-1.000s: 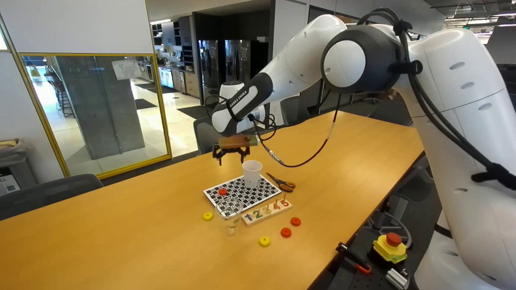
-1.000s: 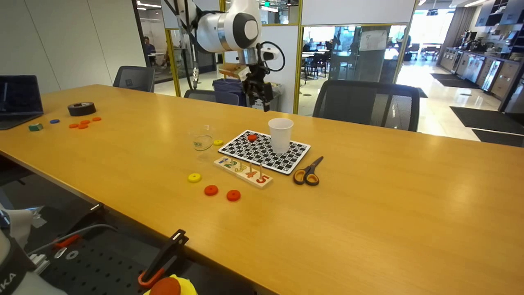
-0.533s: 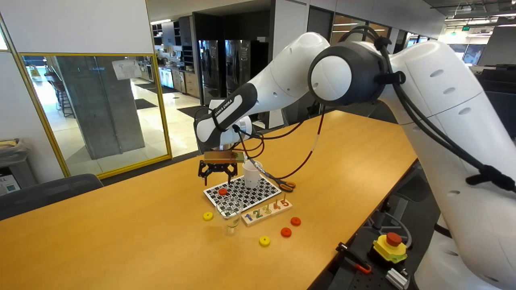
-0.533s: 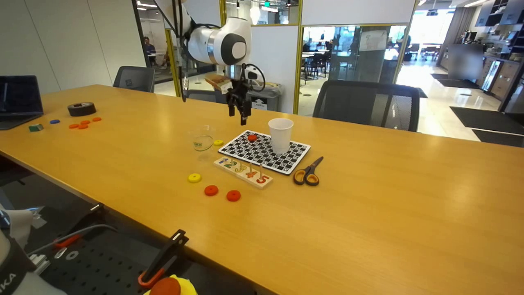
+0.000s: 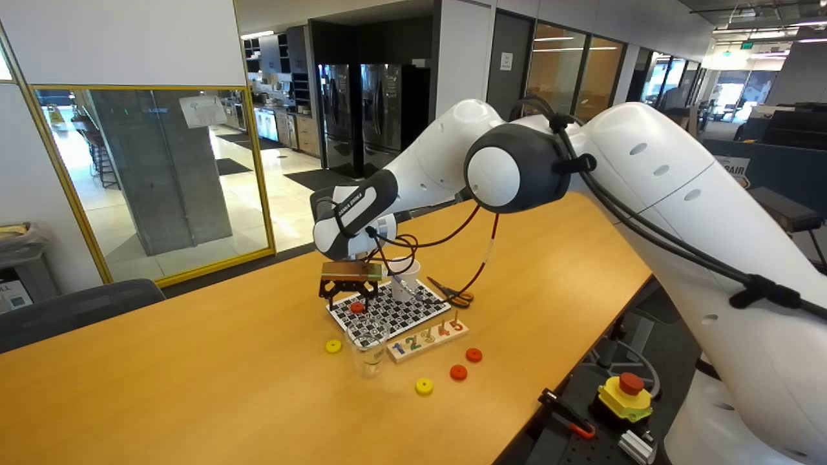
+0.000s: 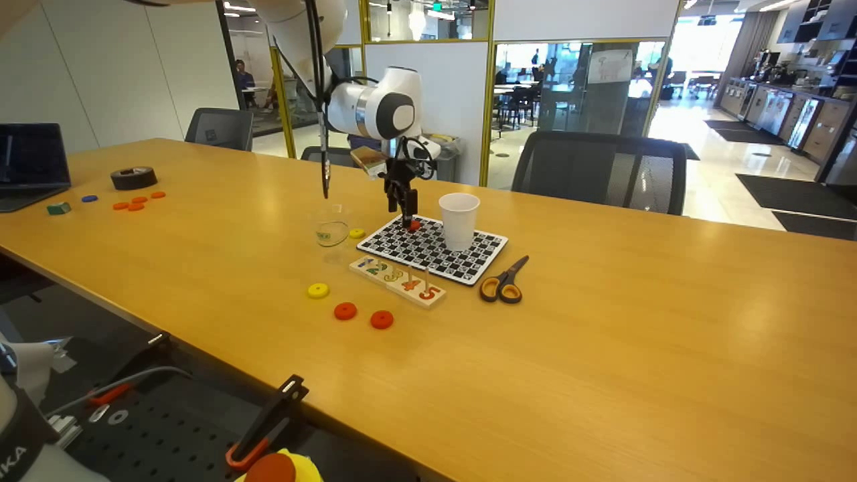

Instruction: Pick up the orange tokens from the table and put them in the white cup. Put the yellow tokens in the colourless cup.

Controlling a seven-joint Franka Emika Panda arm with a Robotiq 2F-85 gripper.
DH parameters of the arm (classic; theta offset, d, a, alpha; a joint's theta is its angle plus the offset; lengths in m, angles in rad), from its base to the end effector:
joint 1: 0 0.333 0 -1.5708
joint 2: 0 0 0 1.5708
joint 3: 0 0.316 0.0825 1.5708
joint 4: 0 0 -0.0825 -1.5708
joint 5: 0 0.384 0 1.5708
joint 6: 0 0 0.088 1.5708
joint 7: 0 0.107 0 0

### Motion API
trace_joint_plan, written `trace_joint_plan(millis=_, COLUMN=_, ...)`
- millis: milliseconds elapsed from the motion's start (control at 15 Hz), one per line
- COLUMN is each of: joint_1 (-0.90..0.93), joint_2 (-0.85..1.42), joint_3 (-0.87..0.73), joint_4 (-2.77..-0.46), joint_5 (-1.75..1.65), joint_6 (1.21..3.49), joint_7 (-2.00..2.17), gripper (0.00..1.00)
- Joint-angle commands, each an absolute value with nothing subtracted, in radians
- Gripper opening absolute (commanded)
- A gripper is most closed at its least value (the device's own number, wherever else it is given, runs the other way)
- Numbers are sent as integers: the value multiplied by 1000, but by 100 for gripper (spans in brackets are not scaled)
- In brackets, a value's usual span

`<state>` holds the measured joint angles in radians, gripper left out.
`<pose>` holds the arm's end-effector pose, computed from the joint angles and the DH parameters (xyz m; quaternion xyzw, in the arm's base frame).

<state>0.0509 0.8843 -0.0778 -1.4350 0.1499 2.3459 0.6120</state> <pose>0.7254 -0.0068 0.1653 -0.9367 0.3488 -0.0075 0.0278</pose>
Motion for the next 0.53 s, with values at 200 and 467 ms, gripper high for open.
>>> trace_joint_plan(millis=200, joint_1=58, joint_2=927, joint_3=-110, joint_4=-1356, joint_5=145, joint_6=2344, joint_7=630, gripper=100)
trace_joint_plan(millis=467, joint_1=52, joint_2=935, joint_3=-121, joint_4=-1340, joint_5=144, joint_6=2336, joint_7=628, gripper=100)
